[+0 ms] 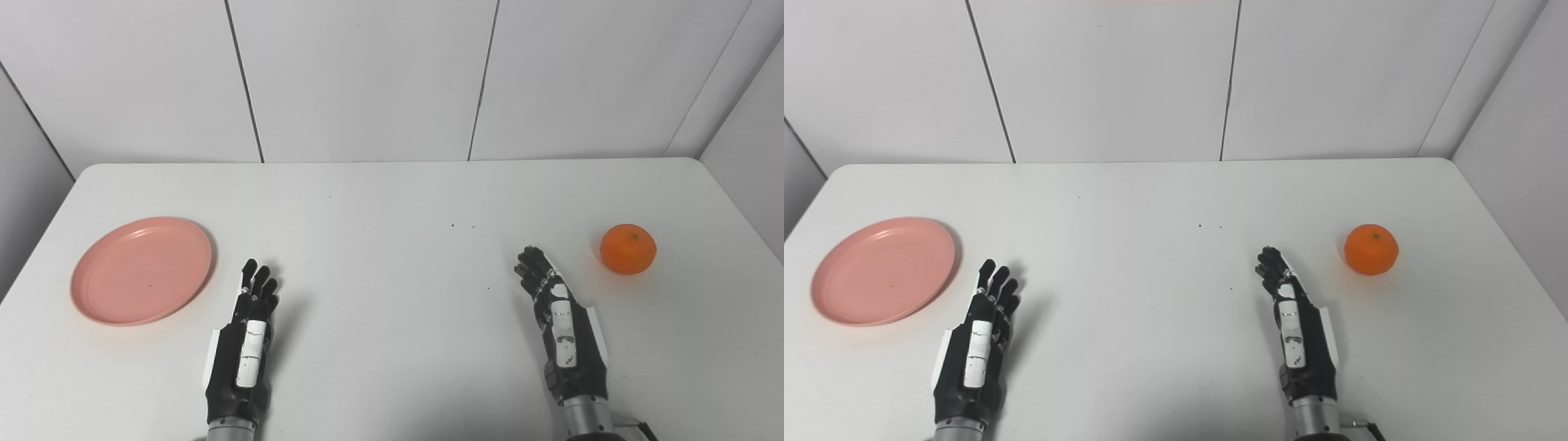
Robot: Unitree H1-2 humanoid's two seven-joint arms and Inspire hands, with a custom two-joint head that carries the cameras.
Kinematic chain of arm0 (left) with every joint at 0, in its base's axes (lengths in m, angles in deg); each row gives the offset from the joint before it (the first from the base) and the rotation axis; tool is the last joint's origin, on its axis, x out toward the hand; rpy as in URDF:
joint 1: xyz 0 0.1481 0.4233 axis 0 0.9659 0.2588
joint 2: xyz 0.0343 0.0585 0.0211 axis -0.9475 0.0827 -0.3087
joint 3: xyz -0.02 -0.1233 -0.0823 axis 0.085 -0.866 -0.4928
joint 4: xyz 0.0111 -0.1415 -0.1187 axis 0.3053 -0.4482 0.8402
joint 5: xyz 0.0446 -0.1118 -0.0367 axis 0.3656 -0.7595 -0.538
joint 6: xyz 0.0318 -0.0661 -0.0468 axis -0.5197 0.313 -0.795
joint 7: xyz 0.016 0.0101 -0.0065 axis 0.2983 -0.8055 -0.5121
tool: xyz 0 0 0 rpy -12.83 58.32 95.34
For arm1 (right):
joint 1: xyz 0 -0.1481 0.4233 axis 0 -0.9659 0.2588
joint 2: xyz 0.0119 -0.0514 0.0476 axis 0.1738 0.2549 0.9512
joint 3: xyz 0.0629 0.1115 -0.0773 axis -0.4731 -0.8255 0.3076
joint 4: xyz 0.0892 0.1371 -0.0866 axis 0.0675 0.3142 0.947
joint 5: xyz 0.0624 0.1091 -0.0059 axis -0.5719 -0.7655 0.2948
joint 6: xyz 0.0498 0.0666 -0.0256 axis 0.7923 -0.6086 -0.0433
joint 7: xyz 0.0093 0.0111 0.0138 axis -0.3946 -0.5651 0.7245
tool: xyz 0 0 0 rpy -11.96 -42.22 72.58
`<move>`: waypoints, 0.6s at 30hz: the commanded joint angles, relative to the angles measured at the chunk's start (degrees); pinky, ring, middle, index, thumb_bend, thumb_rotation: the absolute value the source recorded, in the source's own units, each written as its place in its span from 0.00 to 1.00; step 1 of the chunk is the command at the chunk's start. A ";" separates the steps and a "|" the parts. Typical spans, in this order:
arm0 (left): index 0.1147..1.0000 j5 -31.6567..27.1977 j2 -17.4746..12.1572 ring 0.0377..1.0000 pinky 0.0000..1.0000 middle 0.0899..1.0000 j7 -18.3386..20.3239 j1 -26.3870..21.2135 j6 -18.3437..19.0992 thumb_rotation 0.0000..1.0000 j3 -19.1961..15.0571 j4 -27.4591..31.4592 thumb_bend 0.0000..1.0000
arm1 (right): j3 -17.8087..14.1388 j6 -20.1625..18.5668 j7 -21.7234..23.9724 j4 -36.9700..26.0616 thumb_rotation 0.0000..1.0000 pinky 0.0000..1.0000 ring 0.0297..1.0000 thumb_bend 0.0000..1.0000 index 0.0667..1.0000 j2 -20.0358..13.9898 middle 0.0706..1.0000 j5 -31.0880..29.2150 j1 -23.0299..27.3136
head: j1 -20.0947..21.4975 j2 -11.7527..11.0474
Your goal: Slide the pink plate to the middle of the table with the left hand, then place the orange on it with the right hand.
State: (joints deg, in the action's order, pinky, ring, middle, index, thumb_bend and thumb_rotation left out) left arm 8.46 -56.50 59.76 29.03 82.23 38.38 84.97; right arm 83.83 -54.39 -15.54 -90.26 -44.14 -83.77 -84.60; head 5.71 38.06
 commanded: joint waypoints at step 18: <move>0.98 0.57 0.70 0.98 1.00 0.99 -0.99 9.20 0.07 0.86 0.32 1.77 0.81 | -0.70 2.03 1.44 4.77 1.00 0.97 0.91 0.89 0.88 0.08 0.89 -4.02 -4.23 | -0.59 0.07</move>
State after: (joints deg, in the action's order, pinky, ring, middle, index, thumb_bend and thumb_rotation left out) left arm 8.48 -56.45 59.24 29.07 82.23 38.74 85.02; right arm 83.71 -53.28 -14.99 -90.28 -44.15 -86.22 -84.80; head 5.19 38.14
